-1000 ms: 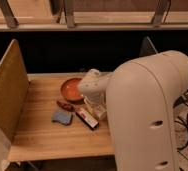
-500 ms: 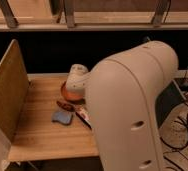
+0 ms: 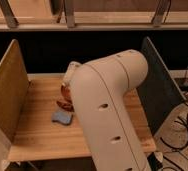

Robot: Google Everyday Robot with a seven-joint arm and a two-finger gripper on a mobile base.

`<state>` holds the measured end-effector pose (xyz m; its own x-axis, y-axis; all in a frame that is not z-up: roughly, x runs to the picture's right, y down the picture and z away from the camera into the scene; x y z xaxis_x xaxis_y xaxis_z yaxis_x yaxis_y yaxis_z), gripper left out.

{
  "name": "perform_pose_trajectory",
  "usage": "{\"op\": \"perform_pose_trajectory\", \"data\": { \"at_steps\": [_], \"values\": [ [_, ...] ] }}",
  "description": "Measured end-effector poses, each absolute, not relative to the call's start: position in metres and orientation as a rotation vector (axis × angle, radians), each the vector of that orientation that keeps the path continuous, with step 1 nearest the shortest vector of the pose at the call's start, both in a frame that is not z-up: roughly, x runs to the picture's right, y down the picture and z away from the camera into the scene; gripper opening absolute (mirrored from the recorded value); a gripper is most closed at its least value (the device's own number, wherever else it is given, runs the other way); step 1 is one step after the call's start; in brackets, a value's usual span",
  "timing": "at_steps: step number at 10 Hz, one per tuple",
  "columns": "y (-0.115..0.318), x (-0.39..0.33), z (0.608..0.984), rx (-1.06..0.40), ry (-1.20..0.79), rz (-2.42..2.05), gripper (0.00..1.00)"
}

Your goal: Place the bottle in the ceramic bowl

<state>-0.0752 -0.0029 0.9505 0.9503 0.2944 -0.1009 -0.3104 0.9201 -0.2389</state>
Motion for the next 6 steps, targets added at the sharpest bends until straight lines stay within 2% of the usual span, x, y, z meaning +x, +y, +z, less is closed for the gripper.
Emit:
{"op": "perform_pose_trajectory", "data": {
  "at_steps": [2, 4, 5, 6],
  "values": [
    [-0.005, -0.103, 0.954, -0.325, -0.098, 0.338, 0.00],
    [-0.002, -0.123, 0.937, -0.391, -0.203, 0.342, 0.00],
    [-0.003, -0.125, 0.931, -0.405, -0.229, 0.343, 0.02],
    [-0.003, -0.126, 0.928, -0.415, -0.246, 0.344, 0.09]
  ]
}}
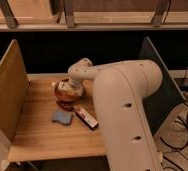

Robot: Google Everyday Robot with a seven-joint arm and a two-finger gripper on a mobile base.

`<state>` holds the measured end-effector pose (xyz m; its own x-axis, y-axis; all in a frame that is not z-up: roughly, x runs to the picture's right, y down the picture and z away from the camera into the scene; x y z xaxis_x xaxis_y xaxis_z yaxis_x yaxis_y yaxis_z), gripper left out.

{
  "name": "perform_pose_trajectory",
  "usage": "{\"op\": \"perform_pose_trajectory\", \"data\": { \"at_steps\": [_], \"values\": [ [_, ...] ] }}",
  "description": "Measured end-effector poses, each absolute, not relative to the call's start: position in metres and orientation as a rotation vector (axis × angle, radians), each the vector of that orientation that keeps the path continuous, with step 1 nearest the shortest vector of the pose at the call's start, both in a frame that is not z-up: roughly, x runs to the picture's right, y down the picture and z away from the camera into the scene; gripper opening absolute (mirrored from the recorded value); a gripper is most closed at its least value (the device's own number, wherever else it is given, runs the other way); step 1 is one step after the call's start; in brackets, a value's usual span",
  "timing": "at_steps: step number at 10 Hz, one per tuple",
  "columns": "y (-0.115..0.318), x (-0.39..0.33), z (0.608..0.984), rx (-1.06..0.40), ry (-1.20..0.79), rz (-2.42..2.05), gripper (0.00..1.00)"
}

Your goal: Place the bottle in the ceramic bowl

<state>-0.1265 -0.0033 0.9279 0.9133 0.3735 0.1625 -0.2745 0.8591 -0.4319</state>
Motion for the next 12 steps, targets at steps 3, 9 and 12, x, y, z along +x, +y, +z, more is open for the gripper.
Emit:
{"op": "perform_pose_trajectory", "data": {
  "at_steps": [3, 9, 12],
  "values": [
    [-0.0026, -0.1303, 0.9265, -0.419, -0.253, 0.341, 0.41],
    [-0.0027, -0.1303, 0.9265, -0.419, -0.253, 0.341, 0.80],
    [-0.0029, -0.1299, 0.9264, -0.419, -0.253, 0.342, 0.80]
  ]
}}
